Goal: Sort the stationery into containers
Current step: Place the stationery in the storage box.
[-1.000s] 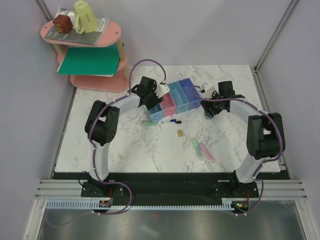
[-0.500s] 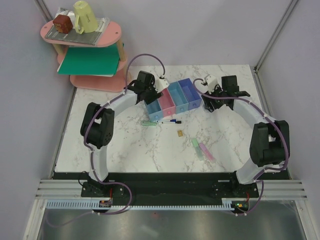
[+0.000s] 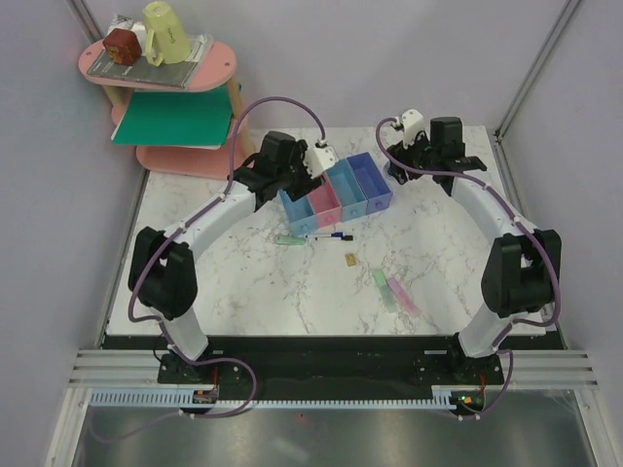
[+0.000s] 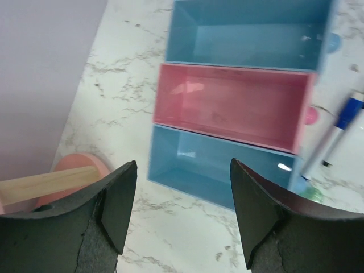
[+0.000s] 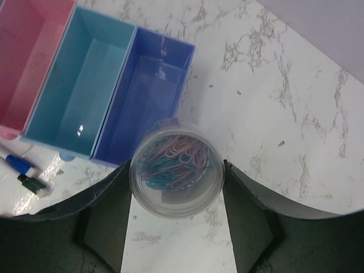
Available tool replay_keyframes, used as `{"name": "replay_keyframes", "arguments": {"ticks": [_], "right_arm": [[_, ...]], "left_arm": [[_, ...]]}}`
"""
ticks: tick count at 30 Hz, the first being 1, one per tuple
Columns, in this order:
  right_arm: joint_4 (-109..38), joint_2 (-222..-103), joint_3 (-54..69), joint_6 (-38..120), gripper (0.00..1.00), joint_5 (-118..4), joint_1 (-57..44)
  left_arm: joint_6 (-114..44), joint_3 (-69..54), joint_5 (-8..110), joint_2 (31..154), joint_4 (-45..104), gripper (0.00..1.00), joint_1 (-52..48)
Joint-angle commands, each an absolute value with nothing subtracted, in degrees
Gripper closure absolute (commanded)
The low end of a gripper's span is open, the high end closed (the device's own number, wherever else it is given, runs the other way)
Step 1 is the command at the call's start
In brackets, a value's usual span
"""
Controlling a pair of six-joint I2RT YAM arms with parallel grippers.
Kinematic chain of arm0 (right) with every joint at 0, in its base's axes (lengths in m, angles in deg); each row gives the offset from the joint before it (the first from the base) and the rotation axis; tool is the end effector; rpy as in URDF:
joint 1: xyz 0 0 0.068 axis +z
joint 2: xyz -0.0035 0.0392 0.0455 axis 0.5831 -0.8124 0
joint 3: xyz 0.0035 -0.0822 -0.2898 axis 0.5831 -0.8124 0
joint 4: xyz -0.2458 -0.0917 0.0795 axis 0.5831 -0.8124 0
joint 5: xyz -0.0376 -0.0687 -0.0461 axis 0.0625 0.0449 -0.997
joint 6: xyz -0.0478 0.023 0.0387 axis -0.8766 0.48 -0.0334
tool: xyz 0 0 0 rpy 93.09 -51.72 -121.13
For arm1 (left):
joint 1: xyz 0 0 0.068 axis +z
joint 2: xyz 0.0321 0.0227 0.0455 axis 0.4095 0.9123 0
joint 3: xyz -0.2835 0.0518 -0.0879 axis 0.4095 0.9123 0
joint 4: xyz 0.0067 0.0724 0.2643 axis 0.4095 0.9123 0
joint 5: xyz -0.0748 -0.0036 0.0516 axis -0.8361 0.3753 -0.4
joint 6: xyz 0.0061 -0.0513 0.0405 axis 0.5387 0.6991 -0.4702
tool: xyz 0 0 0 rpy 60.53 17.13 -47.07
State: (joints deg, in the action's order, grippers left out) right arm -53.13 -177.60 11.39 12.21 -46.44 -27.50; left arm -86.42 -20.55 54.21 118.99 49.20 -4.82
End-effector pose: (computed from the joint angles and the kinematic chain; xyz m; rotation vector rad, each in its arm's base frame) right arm 0.4122 0.0752 0.3176 -0.7294 2.0265 0.1997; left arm 0.3893 -0.2209 0.3151 1.2650 1.7544 0.0172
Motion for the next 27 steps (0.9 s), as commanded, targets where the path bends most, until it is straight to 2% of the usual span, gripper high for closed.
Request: {"name": "replay_keyframes", "arguments": {"ticks": [1,14,27], "right_arm": [[-46.42,-181.96,16.89,15.79,1.0,-47.43,-25.83],[-43.17,-196.54,30.43,18.96,1.0,-49.98,-22.31],[-42.03,-198.49,26.39,16.33,1.0,-51.82,-19.85]], "left_arm": [[-84.77,-13.38,51.75,115.52,53.0,0.27,-8.51],[-83.46,-6.78,53.77,116.57,54.06,0.28,-10.72],[-84.16,-1.68,57.81,117.63,49.57,0.29,-10.72]]}}
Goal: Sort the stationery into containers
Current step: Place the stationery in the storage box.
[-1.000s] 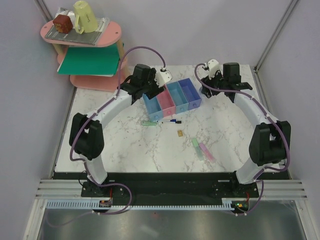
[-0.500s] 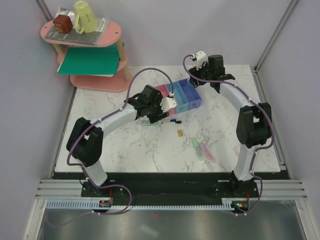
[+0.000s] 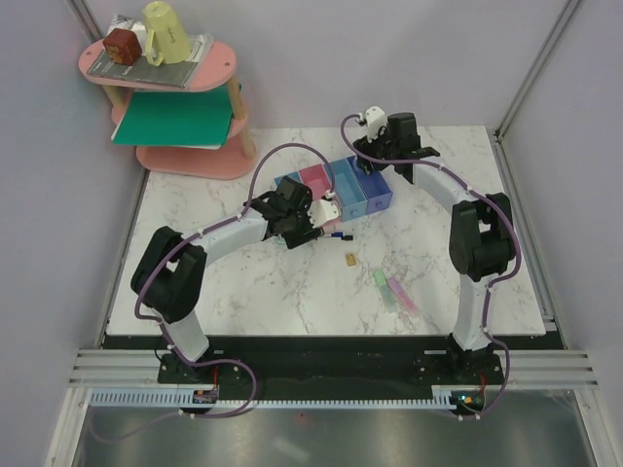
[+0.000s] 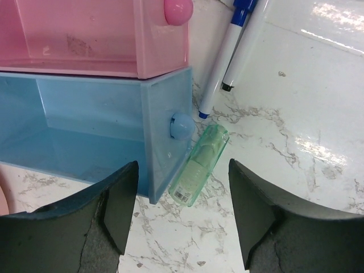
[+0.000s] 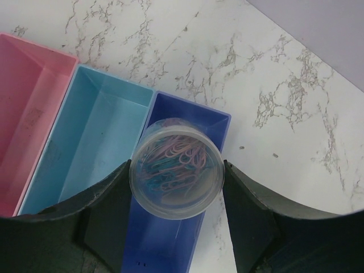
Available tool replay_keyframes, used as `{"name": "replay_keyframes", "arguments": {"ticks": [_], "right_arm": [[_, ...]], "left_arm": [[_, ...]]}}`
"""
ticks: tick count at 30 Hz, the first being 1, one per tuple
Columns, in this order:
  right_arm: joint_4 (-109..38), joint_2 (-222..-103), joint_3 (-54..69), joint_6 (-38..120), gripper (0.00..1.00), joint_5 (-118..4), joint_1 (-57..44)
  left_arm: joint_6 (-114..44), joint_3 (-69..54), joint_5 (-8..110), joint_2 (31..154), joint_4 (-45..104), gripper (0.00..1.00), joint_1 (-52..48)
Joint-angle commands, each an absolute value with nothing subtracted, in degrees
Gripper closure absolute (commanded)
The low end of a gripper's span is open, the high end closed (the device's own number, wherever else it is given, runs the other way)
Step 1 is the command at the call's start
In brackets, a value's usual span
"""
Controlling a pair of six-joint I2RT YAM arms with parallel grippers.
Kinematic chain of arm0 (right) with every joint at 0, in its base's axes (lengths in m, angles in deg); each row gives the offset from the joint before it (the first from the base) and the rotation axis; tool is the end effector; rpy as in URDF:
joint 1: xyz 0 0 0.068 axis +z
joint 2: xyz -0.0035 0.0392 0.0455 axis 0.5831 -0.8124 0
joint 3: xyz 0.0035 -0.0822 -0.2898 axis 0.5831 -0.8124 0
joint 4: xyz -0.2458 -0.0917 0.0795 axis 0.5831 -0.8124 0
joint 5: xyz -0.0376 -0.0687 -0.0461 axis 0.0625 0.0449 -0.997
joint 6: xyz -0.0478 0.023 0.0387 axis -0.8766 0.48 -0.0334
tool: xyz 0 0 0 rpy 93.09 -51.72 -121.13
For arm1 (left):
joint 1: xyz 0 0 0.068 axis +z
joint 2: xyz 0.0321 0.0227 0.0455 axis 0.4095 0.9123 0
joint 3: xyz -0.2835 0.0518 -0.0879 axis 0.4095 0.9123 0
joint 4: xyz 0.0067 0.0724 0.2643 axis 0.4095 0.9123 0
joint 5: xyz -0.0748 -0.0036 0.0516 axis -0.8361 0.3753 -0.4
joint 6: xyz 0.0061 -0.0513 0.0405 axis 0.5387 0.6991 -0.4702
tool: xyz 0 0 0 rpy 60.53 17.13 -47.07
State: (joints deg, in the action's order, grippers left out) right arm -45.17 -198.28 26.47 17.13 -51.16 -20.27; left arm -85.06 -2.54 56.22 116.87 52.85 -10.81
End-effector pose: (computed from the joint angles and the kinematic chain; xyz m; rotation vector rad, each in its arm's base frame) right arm 0.4985 0.1495 0.2650 -0.7245 2.0039 0.2274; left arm 0.3205 -0.2276 0.2144 1.5173 1.9932 -0.0377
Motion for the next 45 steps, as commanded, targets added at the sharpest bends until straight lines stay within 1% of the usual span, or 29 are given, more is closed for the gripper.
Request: {"name": "replay_keyframes", "arguments": {"ticks": [1,17,22,25,26,28,29,31,34,35,37,38,39,40,41,45], "right_arm": [[-42.03,-199.1,26.66,16.33,1.0,-52.0,-19.85],[-41.5,-203.94,29.2,14.57,1.0,-54.46,-19.14],[-41.59,-205.69,31.14,13.96,0.95,-55.43,-18.88],[-41.5,-206.31,31.58,13.78,0.78,-55.69,-18.71],[-41.5,-206.22,31.58,13.69,0.69,-55.69,-18.62],[-41.59,-206.05,31.4,13.52,0.61,-55.78,-18.44],[-41.5,-205.7,31.32,13.43,0.54,-55.69,-18.35],[-41.5,-205.35,31.05,13.08,0.45,-55.95,-18.35],[-41.59,-204.47,30.7,12.73,0.37,-56.13,-18.26],[-41.59,-203.94,30.44,12.64,0.32,-56.13,-18.18],[-41.5,-203.33,30.0,12.46,0.26,-56.22,-18.18],[-41.5,-202.8,29.91,12.46,0.21,-56.3,-18.26],[-41.5,-202.53,29.74,12.46,0.2,-56.22,-18.26],[-41.5,-202.44,29.56,12.46,0.16,-56.39,-18.26],[-41.5,-201.92,29.56,12.46,0.14,-56.48,-18.18],[-41.5,-200.6,29.38,12.55,0.13,-57.01,-18.26]], "left_arm": [[-84.16,-1.33,57.9,117.71,49.4,0.29,-10.72],[-84.77,0.61,58.78,117.19,47.38,0.29,-10.72],[-84.6,0.79,58.69,117.19,47.2,0.29,-10.72],[-84.6,1.05,58.78,116.92,47.2,0.29,-10.63],[-84.6,1.22,58.78,116.84,47.11,0.29,-10.63],[-84.51,1.49,58.87,116.75,47.02,0.29,-10.63],[-84.51,1.58,58.78,116.75,47.02,0.29,-10.63],[-84.42,1.67,58.78,116.83,46.94,0.29,-10.63],[-84.07,1.58,58.7,116.92,46.94,0.29,-10.63],[-83.98,1.58,58.61,116.92,46.85,0.29,-10.63],[-83.9,1.58,58.52,116.92,46.94,0.29,-10.63],[-83.9,1.58,58.52,116.92,46.94,0.29,-10.63],[-83.9,1.58,58.61,116.92,46.94,0.29,-10.63],[-83.9,1.58,58.61,117.01,46.94,0.29,-10.63],[-83.9,1.58,58.61,116.92,46.85,0.29,-10.63],[-83.9,1.58,58.69,116.84,46.76,0.29,-10.63]]}}
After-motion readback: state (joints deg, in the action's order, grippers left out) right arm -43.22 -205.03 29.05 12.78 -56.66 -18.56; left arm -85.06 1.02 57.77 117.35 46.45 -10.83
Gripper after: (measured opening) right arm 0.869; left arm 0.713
